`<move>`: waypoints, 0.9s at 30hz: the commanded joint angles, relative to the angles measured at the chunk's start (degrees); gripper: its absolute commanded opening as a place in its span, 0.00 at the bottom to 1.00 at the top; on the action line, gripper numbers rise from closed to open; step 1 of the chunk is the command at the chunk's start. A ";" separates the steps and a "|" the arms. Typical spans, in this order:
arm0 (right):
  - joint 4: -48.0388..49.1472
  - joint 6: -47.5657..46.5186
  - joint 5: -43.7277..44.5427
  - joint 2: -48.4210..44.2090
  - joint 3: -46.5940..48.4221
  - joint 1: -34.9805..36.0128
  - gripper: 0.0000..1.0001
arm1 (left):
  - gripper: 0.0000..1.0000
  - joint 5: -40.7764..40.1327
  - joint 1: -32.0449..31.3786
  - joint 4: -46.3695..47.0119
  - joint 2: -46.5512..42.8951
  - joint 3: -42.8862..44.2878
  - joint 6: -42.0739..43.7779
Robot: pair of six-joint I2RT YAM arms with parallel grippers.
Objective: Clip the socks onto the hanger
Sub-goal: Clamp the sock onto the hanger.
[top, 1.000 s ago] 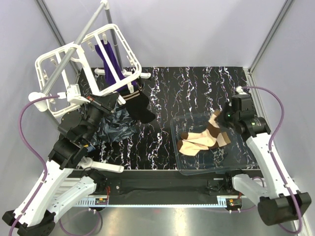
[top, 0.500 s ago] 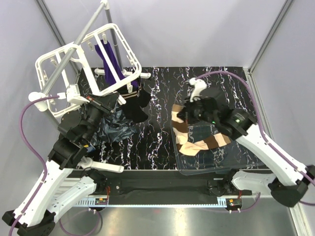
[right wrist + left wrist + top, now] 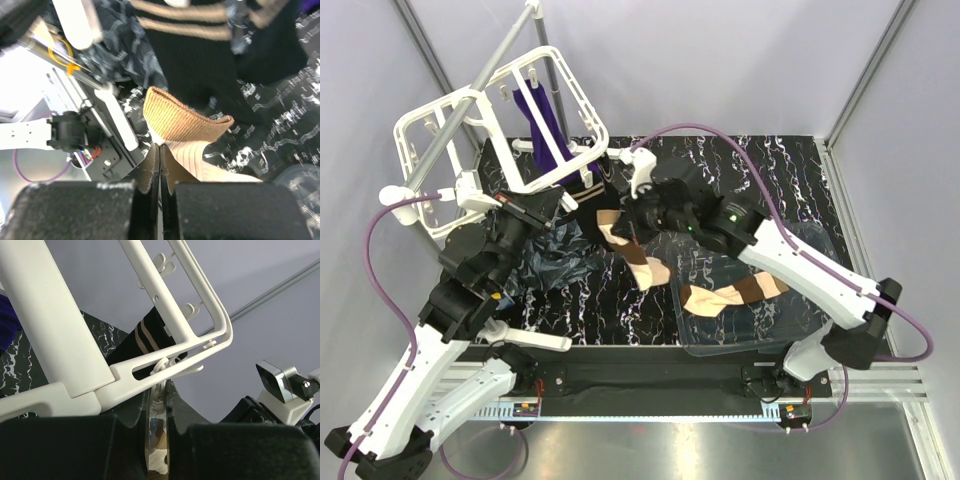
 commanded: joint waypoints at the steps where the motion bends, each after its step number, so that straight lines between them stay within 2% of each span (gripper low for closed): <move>1: 2.26 -1.18 -3.84 2.94 5.16 0.83 0.00 | 0.00 7.83 -0.77 0.20 0.59 0.73 -3.04; 8: 1.81 -0.74 -6.13 7.25 10.44 0.83 0.00 | 0.00 8.18 -0.68 1.44 0.51 -0.42 -3.13; 27: 2.87 0.14 -7.53 9.80 13.96 0.83 0.00 | 0.00 8.09 -0.68 1.26 1.12 -0.50 -2.95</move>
